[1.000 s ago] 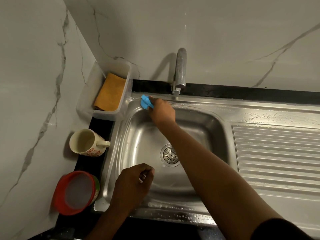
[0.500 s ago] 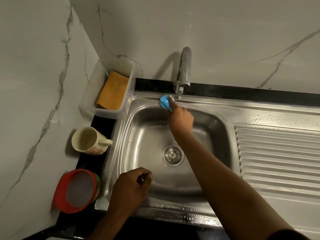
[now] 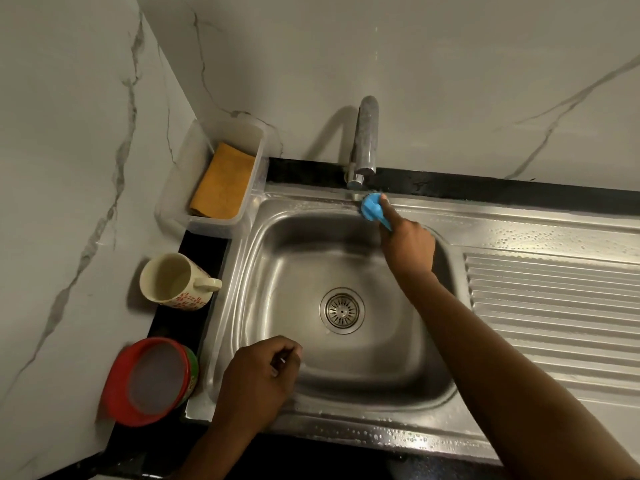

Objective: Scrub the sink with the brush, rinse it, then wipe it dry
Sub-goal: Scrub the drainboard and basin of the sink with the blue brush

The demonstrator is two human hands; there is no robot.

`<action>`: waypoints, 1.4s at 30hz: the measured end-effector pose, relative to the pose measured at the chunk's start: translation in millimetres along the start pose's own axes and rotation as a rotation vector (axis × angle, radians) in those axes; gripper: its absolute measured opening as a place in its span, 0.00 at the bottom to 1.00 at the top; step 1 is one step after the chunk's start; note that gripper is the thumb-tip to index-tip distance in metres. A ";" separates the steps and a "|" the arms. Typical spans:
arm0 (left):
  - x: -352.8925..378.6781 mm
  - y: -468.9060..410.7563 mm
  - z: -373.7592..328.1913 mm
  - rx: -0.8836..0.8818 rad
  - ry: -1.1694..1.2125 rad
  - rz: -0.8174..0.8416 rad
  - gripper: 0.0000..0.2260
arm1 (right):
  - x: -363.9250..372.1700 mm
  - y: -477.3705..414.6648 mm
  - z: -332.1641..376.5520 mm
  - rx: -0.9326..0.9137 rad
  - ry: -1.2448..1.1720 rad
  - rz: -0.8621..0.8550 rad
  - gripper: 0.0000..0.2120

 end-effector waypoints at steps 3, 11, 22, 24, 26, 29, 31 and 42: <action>0.9 -0.9 4.4 -0.019 -0.004 0.005 0.03 | 5.1 -5.0 20.9 -0.003 -0.082 0.014 0.32; 1.5 -8.2 -11.6 -0.031 -0.008 0.013 0.03 | 31.3 -40.0 128.9 -0.161 -0.218 0.106 0.27; -25.8 -50.8 -44.2 0.114 -0.032 -0.104 0.03 | 17.6 12.3 16.6 0.035 -0.139 0.010 0.30; -32.0 -54.7 -48.1 0.130 -0.031 -0.122 0.03 | 16.6 9.6 22.1 0.062 -0.173 -0.001 0.30; -40.6 -59.6 -52.5 0.160 -0.022 -0.155 0.03 | 14.8 4.0 35.9 0.080 -0.220 -0.010 0.29; -58.4 -72.4 -56.5 0.230 -0.051 -0.242 0.02 | 17.6 -5.9 60.5 0.043 -0.249 0.033 0.29; -71.4 -84.4 -60.6 0.275 -0.119 -0.317 0.05 | 19.9 -13.7 78.9 0.025 -0.274 0.060 0.28; -118.6 -157.7 -68.9 0.187 -0.559 -0.417 0.22 | 38.6 -59.3 160.8 -0.059 -0.507 0.145 0.23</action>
Point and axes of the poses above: each hand's wrist, its own y-axis away from the middle knuckle, its own x-axis out of the palm, z = x × y, the point moved 2 cm from there along -y, towards the middle knuckle, and after that the axes turned 11 degrees about -x, right-handed, at the moved point
